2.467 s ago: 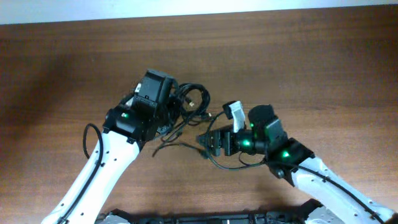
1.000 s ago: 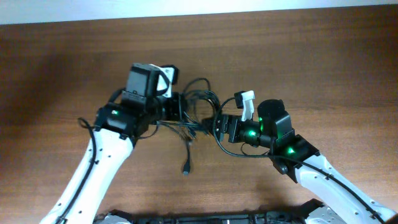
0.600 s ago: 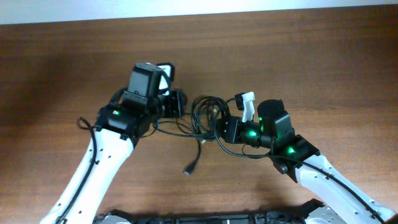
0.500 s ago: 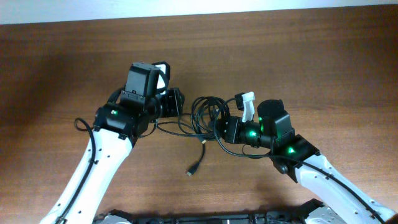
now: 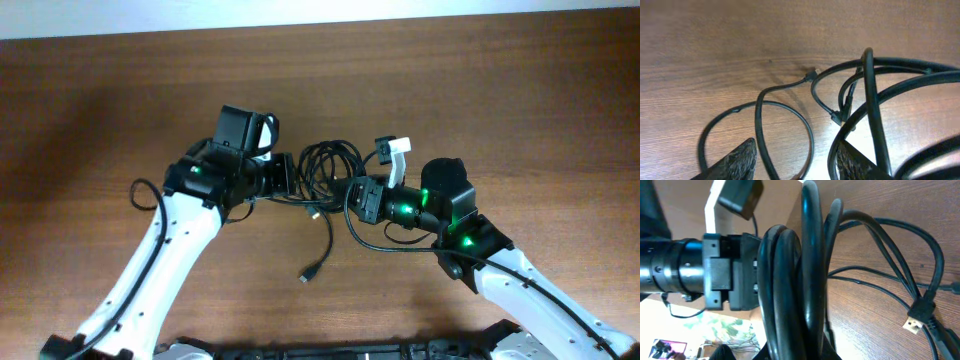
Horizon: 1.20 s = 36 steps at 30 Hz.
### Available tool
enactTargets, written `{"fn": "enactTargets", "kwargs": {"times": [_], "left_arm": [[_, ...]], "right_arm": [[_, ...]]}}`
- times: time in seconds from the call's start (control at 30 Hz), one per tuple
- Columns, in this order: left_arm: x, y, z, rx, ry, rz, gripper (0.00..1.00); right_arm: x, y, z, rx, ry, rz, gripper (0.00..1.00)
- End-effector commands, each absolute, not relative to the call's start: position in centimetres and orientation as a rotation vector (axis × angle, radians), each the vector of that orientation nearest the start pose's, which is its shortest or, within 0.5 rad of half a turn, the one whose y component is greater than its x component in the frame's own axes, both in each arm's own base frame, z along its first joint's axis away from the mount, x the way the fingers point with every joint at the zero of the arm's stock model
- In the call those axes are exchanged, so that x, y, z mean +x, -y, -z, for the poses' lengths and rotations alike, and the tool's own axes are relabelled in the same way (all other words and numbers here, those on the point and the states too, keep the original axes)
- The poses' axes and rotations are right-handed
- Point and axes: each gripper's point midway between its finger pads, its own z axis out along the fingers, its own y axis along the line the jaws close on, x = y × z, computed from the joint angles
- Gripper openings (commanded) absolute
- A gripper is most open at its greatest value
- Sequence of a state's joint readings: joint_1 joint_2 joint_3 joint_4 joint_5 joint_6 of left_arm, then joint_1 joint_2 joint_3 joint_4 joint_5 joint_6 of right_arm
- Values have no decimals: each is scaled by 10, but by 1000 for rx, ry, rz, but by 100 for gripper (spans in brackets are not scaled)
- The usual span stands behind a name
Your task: Untangle cables
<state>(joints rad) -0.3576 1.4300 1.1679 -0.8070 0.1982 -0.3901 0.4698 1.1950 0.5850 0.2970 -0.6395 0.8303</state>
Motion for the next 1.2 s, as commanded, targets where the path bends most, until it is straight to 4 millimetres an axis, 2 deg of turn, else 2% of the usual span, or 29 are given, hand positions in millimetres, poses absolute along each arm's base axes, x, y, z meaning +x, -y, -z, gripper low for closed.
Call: {"fn": "enactTargets", "kwargs": {"times": [0.0, 0.07, 0.17, 0.2, 0.27, 0.3, 0.33, 0.37, 0.4, 0.43, 0.47, 0.53, 0.6, 0.63, 0.67, 0.7, 0.73, 0.77, 0.83, 0.9, 0.97, 1.0, 1.03, 1.07, 1.1, 1.17], "left_arm": [[312, 169, -143, 26, -2761, 617, 53], [313, 173, -139, 30, -2772, 637, 54], [317, 179, -142, 46, -2747, 682, 57], [322, 181, -143, 51, -2726, 685, 51], [338, 183, -145, 53, -2667, 668, 5], [353, 178, -142, 37, -2632, 608, 0], [363, 173, -140, 18, -2607, 548, 0], [383, 156, -138, -76, -2551, 422, 0], [395, 146, -141, -180, -2506, 389, 0], [406, 140, -148, -251, -2462, 417, 2], [414, 134, -153, -277, -2428, 435, 13], [419, 117, -153, -325, -2420, 416, 27], [421, 100, -152, -372, -2416, 397, 31], [424, 90, -153, -401, -2408, 391, 49], [423, 86, -157, -410, -2407, 448, 61], [421, 90, -162, -381, -2411, 528, 62], [415, 106, -170, -288, -2418, 690, 63], [407, 123, -176, -187, -2421, 827, 63], [387, 147, -177, -71, -2459, 969, 62], [365, 166, -167, -34, -2551, 999, 65], [355, 185, -166, 30, -2569, 1019, 66], [352, 191, -167, 68, -2568, 1022, 67], [347, 200, -167, 196, -2549, 1003, 66], [339, 208, -165, 418, -2504, 955, 70], [338, 209, -165, 455, -2493, 944, 75], [344, 202, -170, 419, -2476, 967, 76]], "right_arm": [[273, -257, -213, -163, -2064, -1456, 4], [273, -257, -214, -167, -2062, -1459, 4], [273, -257, -214, -168, -2062, -1461, 4], [271, -259, -215, -183, -2060, -1475, 4], [259, -265, -221, -262, -2047, -1547, 4], [253, -267, -222, -294, -2049, -1578, 4], [248, -268, -223, -321, -2051, -1605, 4], [240, -270, -224, -361, -2056, -1644, 4], [235, -271, -222, -372, -2073, -1663, 4], [233, -270, -217, -361, -2103, -1668, 4], [231, -269, -210, -348, -2140, -1663, 4], [230, -268, -204, -383, -2147, -1630, 4], [232, -266, -198, -364, -2173, -1599, 4], [234, -264, -192, -337, -2197, -1569, 4], [239, -260, -184, -284, -2234, -1522, 4], [244, -257, -177, -239, -2260, -1475, 4], [248, -254, -173, -208, -2269, -1438, 4], [251, -253, -173, -221, -2254, -1409, 4], [252, -253, -175, -317, -2206, -1366, 4], [253, -254, -176, -403, -2165, -1325, 4], [246, -260, -188, -631, -2020, -1301, 4], [245, -261, -192, -674, -1980, -1292, 4], [247, -262, -195, -679, -1960, -1280, 4], [253, -259, -193, -654, -1967, -1247, 4], [253, -259, -192, -640, -1978, -1255, 5], [253, -259, -192, -600, -2002, -1281, 5]]}}
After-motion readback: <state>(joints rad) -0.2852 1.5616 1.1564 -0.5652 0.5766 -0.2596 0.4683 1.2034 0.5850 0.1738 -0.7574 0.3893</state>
